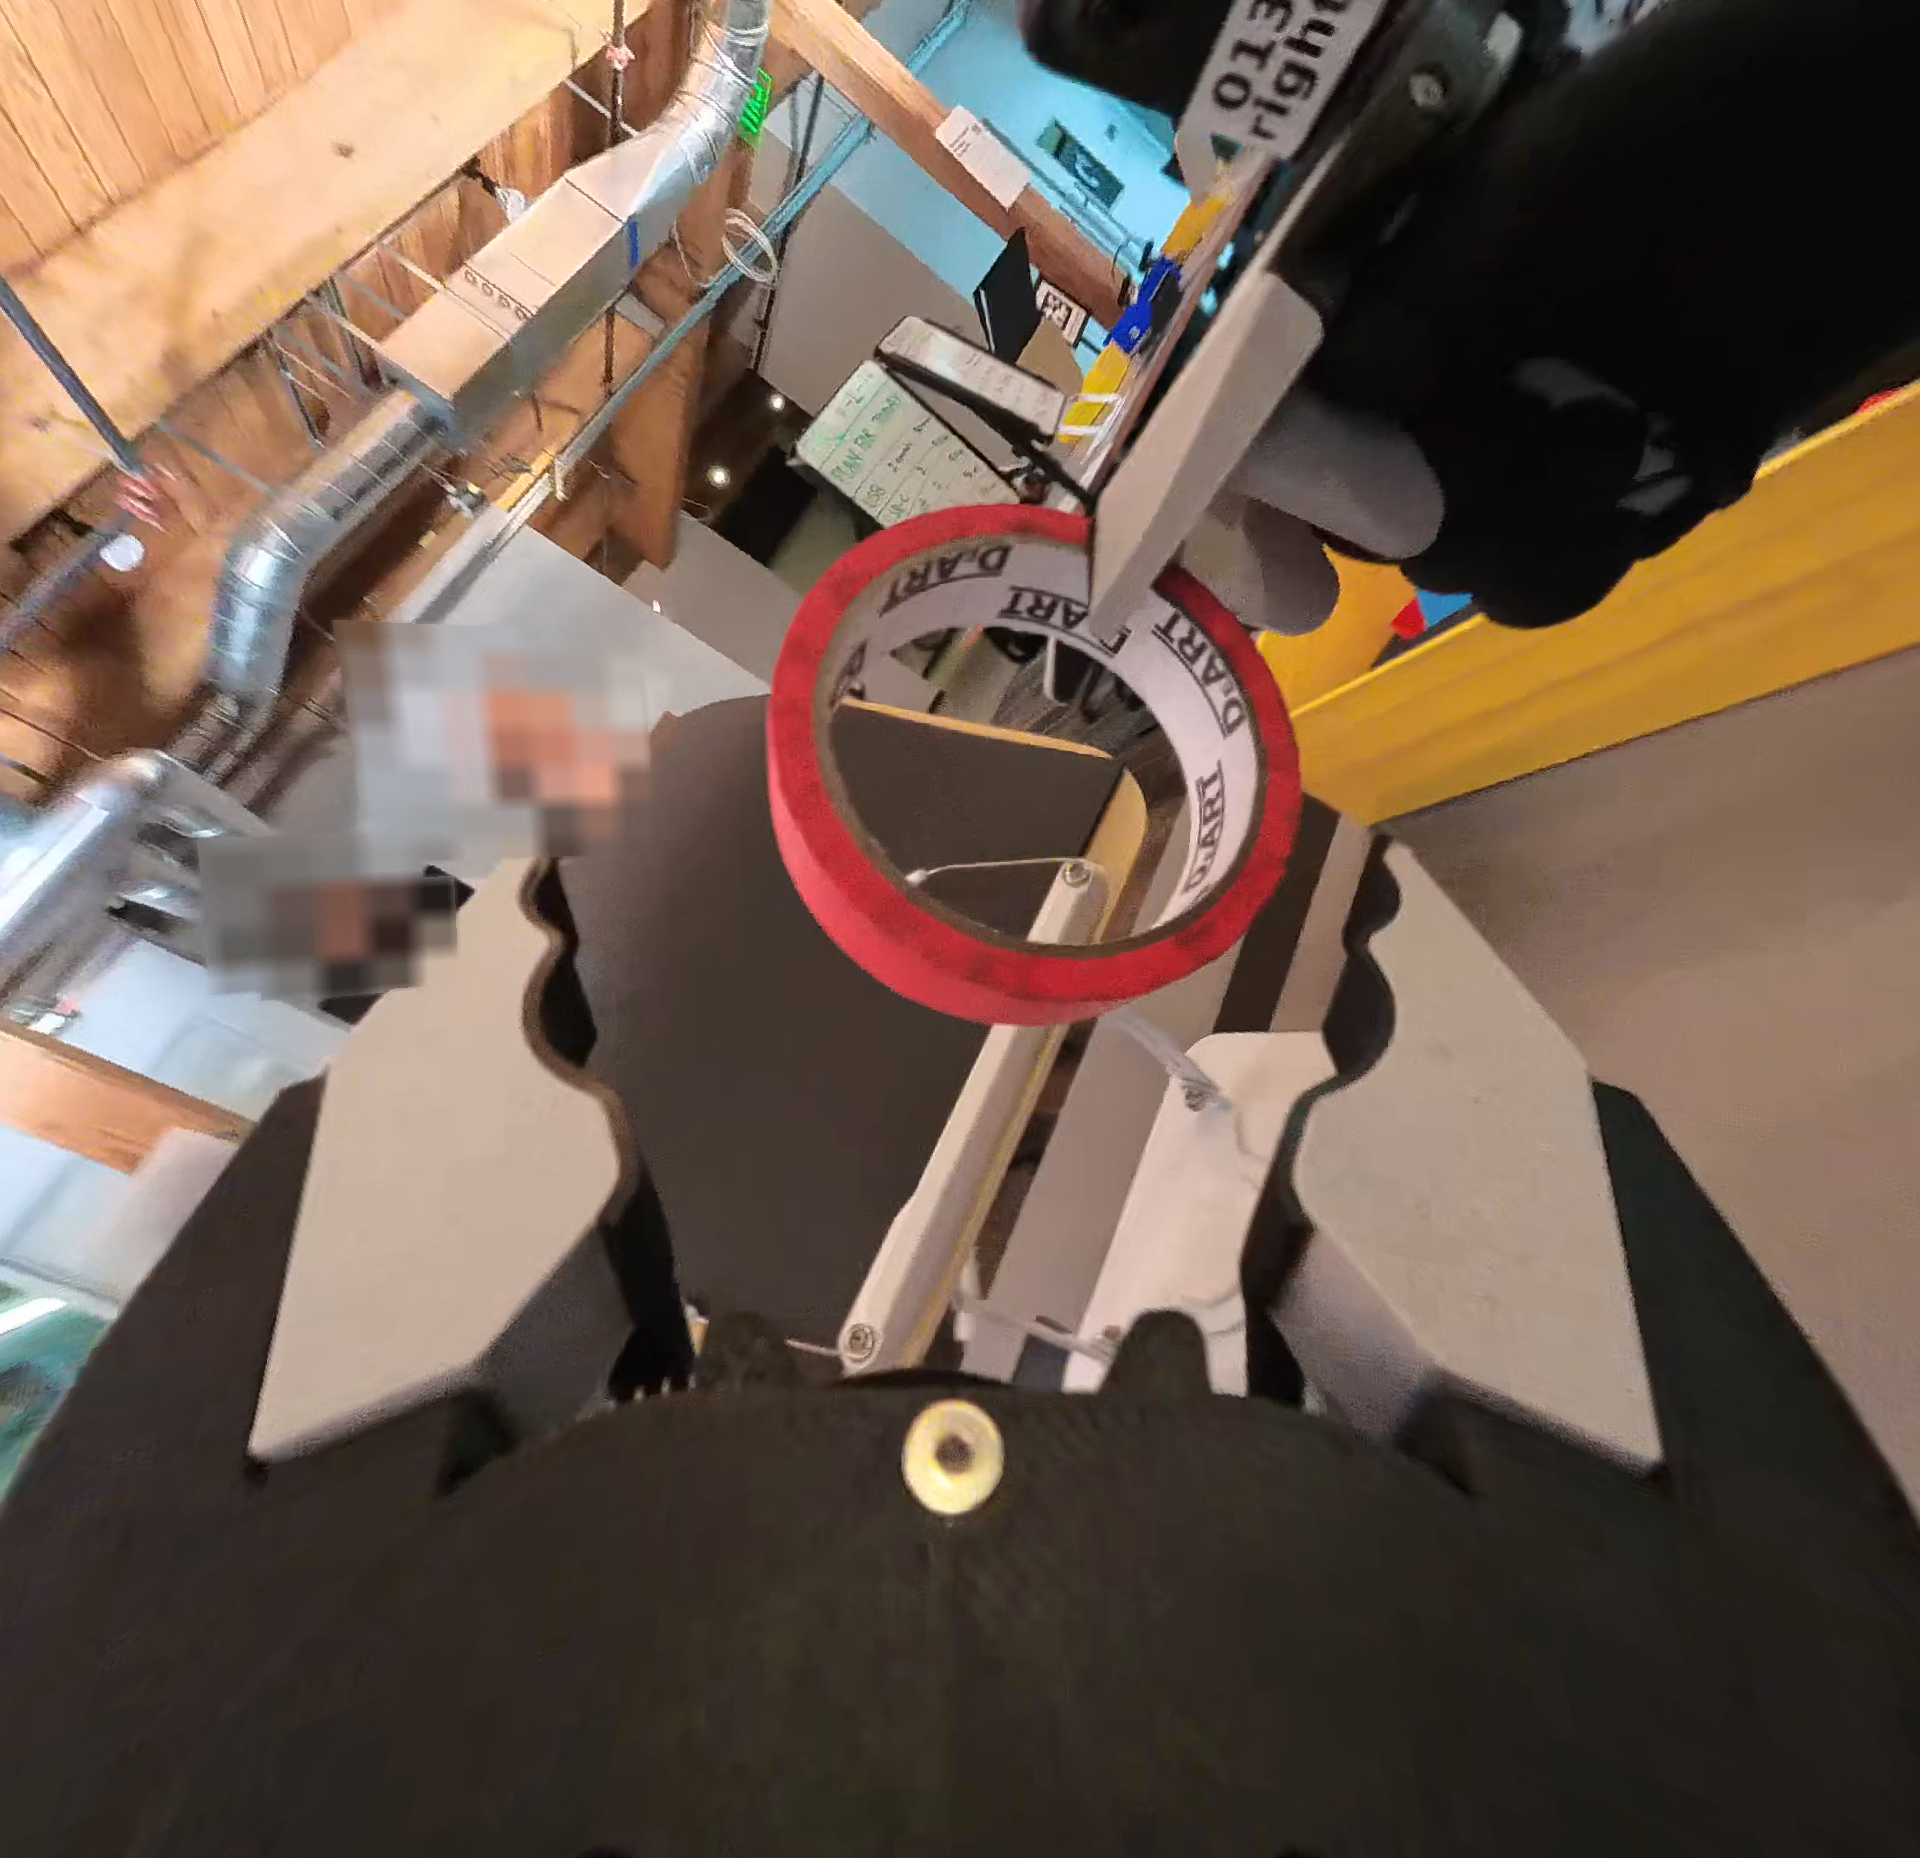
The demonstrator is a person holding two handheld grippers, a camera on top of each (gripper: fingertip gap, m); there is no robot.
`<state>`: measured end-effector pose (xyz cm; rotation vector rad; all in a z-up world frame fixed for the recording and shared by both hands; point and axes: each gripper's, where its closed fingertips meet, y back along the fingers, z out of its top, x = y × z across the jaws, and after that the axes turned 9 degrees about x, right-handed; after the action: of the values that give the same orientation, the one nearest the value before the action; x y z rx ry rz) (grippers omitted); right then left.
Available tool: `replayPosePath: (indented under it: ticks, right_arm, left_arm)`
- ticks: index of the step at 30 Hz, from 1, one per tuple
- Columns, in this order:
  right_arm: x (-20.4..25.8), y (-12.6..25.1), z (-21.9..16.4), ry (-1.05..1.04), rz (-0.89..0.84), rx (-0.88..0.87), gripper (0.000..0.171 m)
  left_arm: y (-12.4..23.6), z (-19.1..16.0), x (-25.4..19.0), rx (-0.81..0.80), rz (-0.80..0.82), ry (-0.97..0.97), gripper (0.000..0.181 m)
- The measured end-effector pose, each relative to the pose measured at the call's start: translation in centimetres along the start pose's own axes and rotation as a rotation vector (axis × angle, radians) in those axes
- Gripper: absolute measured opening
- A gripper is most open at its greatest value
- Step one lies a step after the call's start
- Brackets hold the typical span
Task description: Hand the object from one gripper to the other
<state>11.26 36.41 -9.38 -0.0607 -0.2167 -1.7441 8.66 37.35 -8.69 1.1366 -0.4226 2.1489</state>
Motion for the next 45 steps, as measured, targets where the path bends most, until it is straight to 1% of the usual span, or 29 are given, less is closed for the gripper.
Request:
replayPosePath:
  ticks: [2,3,6,8,15,18,20,21,22,25,27,29,32,35,38,40,43,45]
  right_arm:
    - [0.2,0.0,-0.4,-0.043,0.043,0.008,0.025]
    - [0.4,-0.1,-0.5,-0.055,0.066,0.014,0.025]
    - [1.1,-0.3,-0.7,-0.078,0.132,0.019,0.025]
    - [1.5,-0.4,-0.9,-0.087,0.155,0.028,0.026]
    - [1.7,-0.6,-0.5,-0.082,0.159,0.006,0.026]
    - [1.9,-0.7,-0.3,-0.03,0.129,-0.001,0.029]
    - [1.9,-0.8,-0.1,0.012,0.097,0.001,0.041]
    - [1.8,-0.8,0.2,0.03,0.074,-0.008,0.052]
    - [1.7,-0.6,0.5,0.054,0.053,-0.019,0.059]
    - [1.7,0.3,1.7,0.14,-0.009,-0.062,0.075]
    - [1.9,0.7,2.0,0.241,-0.059,-0.06,0.079]
    - [2.2,0.7,1.8,0.335,-0.106,-0.022,0.093]
    - [2.5,0.0,0.7,0.486,-0.173,0.082,0.102]
    - [3.7,-0.9,-0.1,0.574,-0.154,0.123,0.102]
    - [4.4,-1.9,-0.8,0.627,-0.141,0.151,0.098]
    - [4.9,-2.3,-1.3,0.657,-0.123,0.167,0.097]
    - [5.7,-2.6,-1.8,0.695,-0.092,0.179,0.089]
    - [6.2,-2.8,-2.3,0.708,-0.064,0.201,0.091]
  left_arm:
    - [-0.2,0.0,-0.8,0.011,-0.004,-0.061,0.143]
    - [-0.2,0.2,-1.1,0.009,-0.004,-0.078,0.14]
    - [-0.3,0.2,-2.3,0.021,-0.043,-0.124,0.125]
    - [-0.2,0.4,-2.6,0.001,-0.053,-0.124,0.11]
    - [0.1,0.6,-2.3,0.003,-0.052,-0.121,0.107]
    - [0.2,0.6,-2.1,-0.005,-0.071,-0.073,0.107]
    - [0.2,0.7,-2.0,-0.008,-0.092,-0.022,0.107]
    - [0.3,0.7,-1.8,-0.015,-0.101,0.005,0.107]
    - [0.5,0.9,-1.6,-0.032,-0.112,0.037,0.107]
    - [1.1,1.2,-0.7,-0.087,-0.163,0.167,0.107]
    - [1.4,1.0,-0.4,-0.098,-0.199,0.214,0.107]
    - [1.5,0.7,-0.4,-0.106,-0.252,0.264,0.107]
    - [2.0,0.6,-1.6,-0.115,-0.393,0.327,0.107]
    - [2.5,0.9,-2.7,-0.119,-0.491,0.339,0.107]
    - [3.1,1.5,-4.0,-0.129,-0.583,0.341,0.107]
    - [3.2,1.6,-4.6,-0.122,-0.614,0.327,0.107]
    - [3.5,1.6,-5.2,-0.121,-0.657,0.334,0.107]
    - [3.9,1.7,-5.9,-0.128,-0.709,0.332,0.107]
